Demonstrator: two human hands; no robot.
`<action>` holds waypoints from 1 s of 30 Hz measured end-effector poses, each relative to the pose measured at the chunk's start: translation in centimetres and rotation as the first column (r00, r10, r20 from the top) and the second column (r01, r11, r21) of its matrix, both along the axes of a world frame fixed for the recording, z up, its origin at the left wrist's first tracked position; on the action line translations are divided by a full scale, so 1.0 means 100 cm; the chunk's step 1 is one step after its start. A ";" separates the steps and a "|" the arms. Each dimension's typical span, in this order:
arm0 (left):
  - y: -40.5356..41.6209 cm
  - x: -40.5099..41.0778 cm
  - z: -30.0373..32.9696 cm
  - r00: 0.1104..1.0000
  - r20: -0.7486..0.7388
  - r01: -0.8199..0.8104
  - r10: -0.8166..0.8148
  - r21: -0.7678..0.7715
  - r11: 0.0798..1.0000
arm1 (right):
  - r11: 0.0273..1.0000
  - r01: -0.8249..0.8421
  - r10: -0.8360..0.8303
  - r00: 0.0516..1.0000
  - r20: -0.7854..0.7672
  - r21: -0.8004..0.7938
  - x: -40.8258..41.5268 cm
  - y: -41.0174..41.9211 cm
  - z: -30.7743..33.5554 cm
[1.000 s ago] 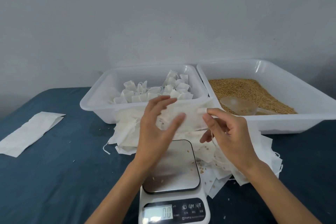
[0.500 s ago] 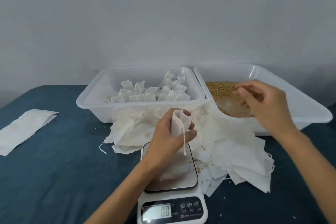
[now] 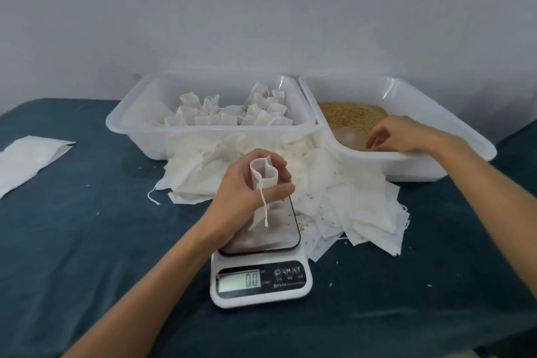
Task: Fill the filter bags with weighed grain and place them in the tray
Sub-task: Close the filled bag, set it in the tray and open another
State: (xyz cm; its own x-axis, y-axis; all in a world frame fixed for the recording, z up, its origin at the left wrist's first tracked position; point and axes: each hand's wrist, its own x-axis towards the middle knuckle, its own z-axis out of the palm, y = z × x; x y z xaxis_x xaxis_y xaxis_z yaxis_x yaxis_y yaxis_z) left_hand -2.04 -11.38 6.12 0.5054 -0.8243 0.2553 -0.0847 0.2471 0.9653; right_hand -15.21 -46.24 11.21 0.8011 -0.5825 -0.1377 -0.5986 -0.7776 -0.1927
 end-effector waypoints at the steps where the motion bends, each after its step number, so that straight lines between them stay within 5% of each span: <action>1: 0.000 0.001 -0.001 1.000 -0.006 0.001 -0.001 -0.005 1.000 | 1.000 0.002 -0.001 0.999 0.040 -0.020 0.001 -0.001 0.000; 4: 0.000 0.002 -0.002 1.000 -0.020 0.001 -0.001 -0.013 1.000 | 0.996 0.078 -0.066 0.979 0.194 -0.052 -0.003 -0.013 -0.001; 10: -0.001 -0.002 -0.003 0.999 -0.032 -0.007 0.008 0.004 1.000 | 0.997 0.065 -0.068 0.994 -0.087 -0.032 0.000 -0.031 -0.017; 15: -0.001 0.001 -0.004 0.999 -0.045 -0.020 0.021 0.008 1.000 | 0.979 0.202 -0.201 0.979 0.044 -0.016 0.000 -0.043 -0.020; 19: -0.001 0.002 -0.003 0.998 -0.054 -0.036 0.037 0.008 0.999 | 0.932 0.303 -0.273 0.947 0.167 -0.200 -0.008 -0.053 -0.015; 26: -0.001 0.005 -0.002 0.998 -0.041 -0.051 0.050 -0.007 0.999 | 0.659 0.201 -0.322 0.946 -0.030 -0.725 -0.024 -0.054 -0.003; 30: -0.001 0.003 -0.004 0.998 -0.034 -0.045 0.045 0.000 0.999 | 0.744 0.031 -0.122 0.989 -0.090 -0.667 -0.019 -0.049 -0.004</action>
